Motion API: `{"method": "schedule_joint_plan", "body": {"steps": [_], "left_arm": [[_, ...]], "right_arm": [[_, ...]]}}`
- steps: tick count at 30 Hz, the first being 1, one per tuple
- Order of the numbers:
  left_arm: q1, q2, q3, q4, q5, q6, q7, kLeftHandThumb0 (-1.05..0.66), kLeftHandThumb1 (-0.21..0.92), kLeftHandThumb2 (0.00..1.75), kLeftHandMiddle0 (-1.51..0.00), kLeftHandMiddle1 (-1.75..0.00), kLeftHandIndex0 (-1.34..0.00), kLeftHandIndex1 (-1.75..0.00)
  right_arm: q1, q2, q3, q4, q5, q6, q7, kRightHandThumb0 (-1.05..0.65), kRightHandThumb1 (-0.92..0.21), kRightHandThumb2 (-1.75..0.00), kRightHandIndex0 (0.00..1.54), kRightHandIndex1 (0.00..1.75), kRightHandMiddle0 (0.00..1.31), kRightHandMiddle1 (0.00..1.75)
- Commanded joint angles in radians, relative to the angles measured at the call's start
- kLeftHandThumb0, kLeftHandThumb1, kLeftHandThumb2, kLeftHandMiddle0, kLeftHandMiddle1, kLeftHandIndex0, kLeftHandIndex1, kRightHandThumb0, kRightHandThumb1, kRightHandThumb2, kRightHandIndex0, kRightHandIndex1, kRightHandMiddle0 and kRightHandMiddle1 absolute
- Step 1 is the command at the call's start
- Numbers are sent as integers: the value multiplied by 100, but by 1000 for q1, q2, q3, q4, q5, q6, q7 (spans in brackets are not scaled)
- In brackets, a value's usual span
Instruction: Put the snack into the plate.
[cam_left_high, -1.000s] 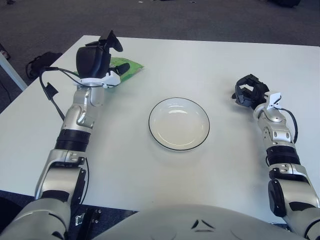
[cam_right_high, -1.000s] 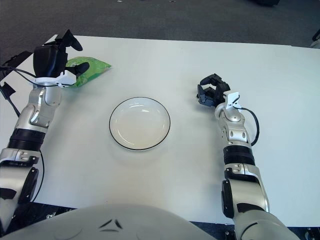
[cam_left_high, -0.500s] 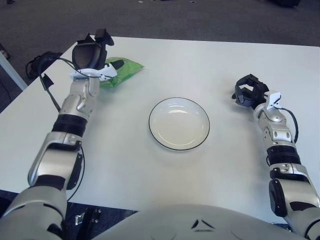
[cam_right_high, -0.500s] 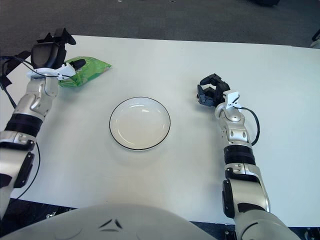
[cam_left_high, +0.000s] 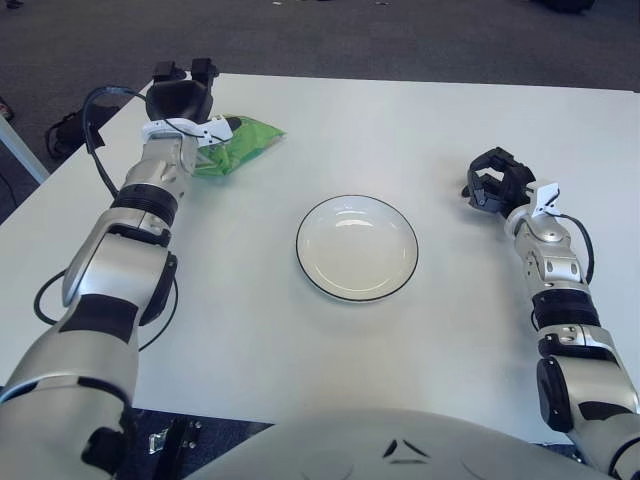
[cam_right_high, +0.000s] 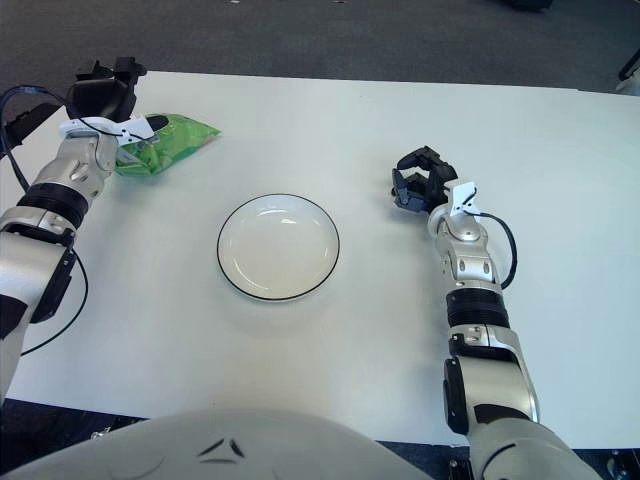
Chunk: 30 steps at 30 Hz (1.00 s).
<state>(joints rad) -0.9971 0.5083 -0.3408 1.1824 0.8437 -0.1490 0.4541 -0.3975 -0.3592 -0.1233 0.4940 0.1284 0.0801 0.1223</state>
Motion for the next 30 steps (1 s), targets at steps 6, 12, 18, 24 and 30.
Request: {"method": "schedule_joint_plan", "body": {"steps": [6, 12, 18, 24, 30], "left_arm": [[-29, -38, -57, 89, -13, 55, 23, -94, 92, 78, 0, -37, 0, -62], [-48, -69, -80, 114, -30, 108, -36, -103, 92, 85, 0, -7, 0, -37], [-58, -108, -88, 127, -54, 170, -108, -105, 92, 90, 0, -1, 0, -22], [-46, -146, -83, 122, -88, 209, -145, -105, 92, 92, 0, 0, 0, -16], [-39, -175, -61, 111, -146, 233, -208, -105, 92, 94, 0, 0, 0, -12]], "right_arm": [[115, 37, 39, 92, -26, 111, 31, -1, -43, -113, 62, 155, 32, 175], [117, 36, 37, 91, -24, 109, 37, -1, -43, -113, 62, 154, 32, 175], [118, 35, 39, 88, -26, 109, 40, -1, -43, -113, 62, 154, 32, 175], [121, 34, 40, 83, -26, 110, 40, -1, -44, -113, 61, 156, 31, 175], [125, 35, 41, 71, -27, 114, 39, -1, -44, -113, 61, 157, 31, 175]]}}
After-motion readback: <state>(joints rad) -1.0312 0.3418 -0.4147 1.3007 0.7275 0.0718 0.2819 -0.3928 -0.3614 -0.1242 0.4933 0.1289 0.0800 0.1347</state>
